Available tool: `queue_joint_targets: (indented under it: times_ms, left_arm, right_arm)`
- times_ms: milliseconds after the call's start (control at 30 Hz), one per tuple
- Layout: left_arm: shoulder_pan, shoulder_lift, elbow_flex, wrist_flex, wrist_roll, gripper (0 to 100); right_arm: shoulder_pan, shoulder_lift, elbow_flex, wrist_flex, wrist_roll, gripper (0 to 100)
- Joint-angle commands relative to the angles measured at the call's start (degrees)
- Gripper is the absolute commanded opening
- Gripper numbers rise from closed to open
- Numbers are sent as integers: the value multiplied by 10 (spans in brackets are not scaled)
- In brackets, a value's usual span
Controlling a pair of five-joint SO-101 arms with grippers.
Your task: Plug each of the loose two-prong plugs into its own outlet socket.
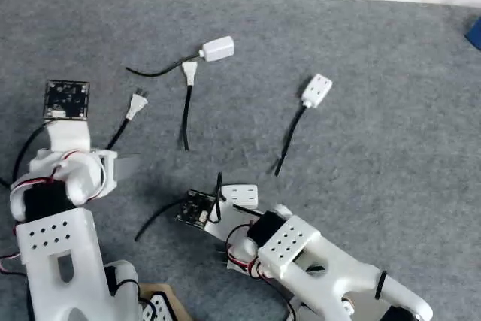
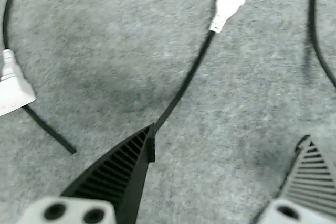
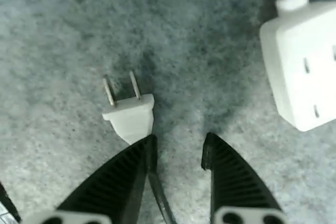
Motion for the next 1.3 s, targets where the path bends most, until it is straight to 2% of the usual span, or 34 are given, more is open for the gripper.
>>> queue_joint_targets:
  times_ms: [0, 367, 533, 767, 1067, 1267]
  left_arm:
    - [-29, -4, -19, -25, -44, 400]
    - [-42, -4, 26, -88, -46, 400]
    - [-42, -4, 25, -91, -46, 400]
    - [-42, -4, 26, -91, -46, 400]
    - [-42, -4, 25, -91, -46, 400]
    - [-42, -4, 25, -91, -46, 400]
  right_arm:
    - [-10, -7, -2, 6, -5, 156]
    - [-10, -3, -151, 180, 33, 156]
    - [-14, -7, -117, 176, 36, 156]
    - [-89, -7, -108, 168, 16, 156]
    - [-95, -2, -104, 169, 16, 161]
    - [-95, -1, -93, 169, 36, 245]
